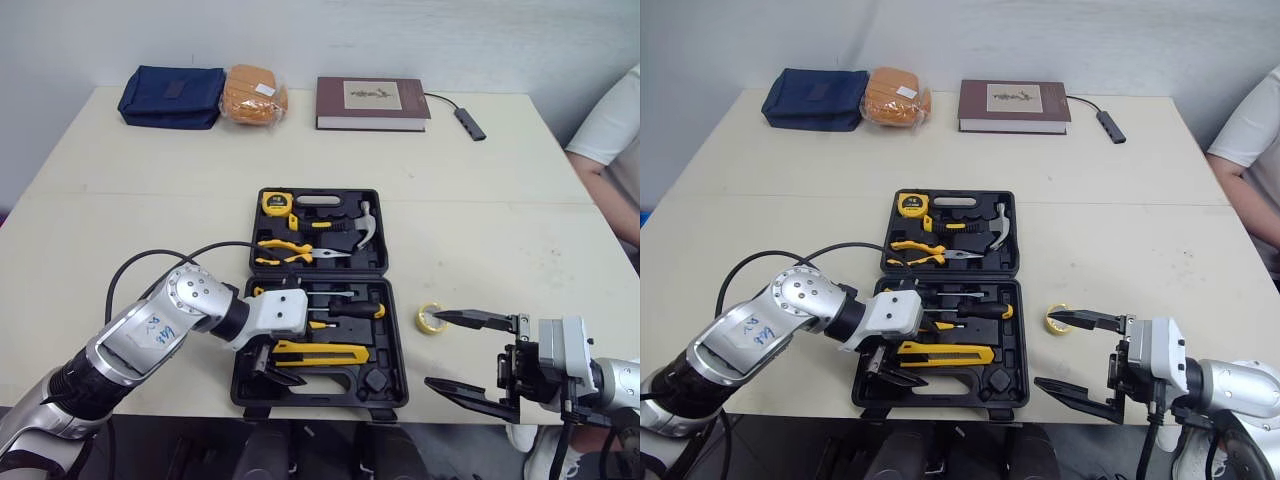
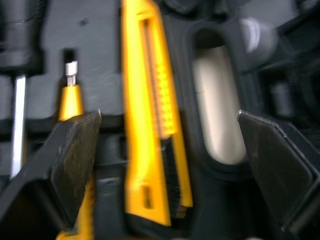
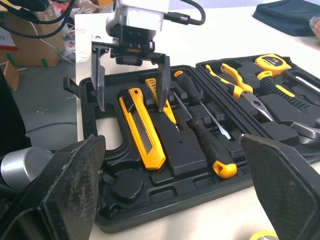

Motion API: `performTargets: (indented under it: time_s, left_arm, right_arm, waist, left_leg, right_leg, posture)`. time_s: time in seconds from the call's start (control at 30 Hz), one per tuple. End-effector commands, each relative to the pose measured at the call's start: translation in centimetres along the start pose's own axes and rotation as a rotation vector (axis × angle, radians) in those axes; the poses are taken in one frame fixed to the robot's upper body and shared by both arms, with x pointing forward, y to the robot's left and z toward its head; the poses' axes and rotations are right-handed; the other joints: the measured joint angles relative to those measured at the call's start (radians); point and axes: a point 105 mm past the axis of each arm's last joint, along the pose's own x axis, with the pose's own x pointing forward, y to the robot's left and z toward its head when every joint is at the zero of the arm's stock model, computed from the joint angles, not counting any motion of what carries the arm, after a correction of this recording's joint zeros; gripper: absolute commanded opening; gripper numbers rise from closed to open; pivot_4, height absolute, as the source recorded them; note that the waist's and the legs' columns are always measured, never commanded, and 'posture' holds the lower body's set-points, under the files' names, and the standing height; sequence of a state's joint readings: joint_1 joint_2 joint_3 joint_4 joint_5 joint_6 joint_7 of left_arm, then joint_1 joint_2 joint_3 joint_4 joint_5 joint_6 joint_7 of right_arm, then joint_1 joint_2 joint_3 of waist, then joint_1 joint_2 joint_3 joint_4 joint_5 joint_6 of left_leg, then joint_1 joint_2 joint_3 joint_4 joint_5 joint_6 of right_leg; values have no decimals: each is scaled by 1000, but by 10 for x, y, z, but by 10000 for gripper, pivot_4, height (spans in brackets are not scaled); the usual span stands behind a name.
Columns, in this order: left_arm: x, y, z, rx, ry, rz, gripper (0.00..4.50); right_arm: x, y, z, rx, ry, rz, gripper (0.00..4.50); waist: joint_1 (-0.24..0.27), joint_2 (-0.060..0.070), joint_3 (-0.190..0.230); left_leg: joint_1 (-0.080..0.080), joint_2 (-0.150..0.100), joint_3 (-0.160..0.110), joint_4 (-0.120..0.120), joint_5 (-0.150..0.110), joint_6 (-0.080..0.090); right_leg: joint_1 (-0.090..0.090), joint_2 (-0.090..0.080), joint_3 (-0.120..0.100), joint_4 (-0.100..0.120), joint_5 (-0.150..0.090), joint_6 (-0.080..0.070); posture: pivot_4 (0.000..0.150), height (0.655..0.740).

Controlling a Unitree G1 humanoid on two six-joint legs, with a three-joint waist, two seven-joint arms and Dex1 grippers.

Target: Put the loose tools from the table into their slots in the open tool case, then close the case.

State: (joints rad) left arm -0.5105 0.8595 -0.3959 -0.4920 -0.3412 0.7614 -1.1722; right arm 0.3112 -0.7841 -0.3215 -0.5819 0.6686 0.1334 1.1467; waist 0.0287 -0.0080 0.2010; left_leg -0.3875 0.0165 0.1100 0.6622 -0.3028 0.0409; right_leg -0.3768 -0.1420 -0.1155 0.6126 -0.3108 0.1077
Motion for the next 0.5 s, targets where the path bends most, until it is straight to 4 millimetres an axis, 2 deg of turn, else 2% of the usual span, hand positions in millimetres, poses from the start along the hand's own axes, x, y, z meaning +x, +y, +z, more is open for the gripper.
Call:
performTargets:
  time_s: [0.03,0.4,0.5]
  left_arm:
    - [-12,0,9,51,-73,-1,44428]
    - [-39,20,28,226,-394,149,44428]
    - [-47,27,27,189,-469,221,44428]
  right_arm:
    - [0,1,6,-30,-15,6,45000]
    - [-3,-3,3,-35,-7,-22,45000]
    - [-6,-7,0,-44,2,-44,45000]
  waist:
    - [-2,0,0]
    - [-2,0,0]
    - [-3,0,0]
  left_leg:
    - [0,0,0,0,0,0]
    - [0,0,0,0,0,0]
    - [0,0,0,0,0,0]
  right_leg:
    - [0,0,0,0,0,0]
    - [0,0,-2,0,0,0]
    - [0,0,-2,0,0,0]
  posture:
    - [1500,7400]
    - [1500,7400]
    - [1500,7400]
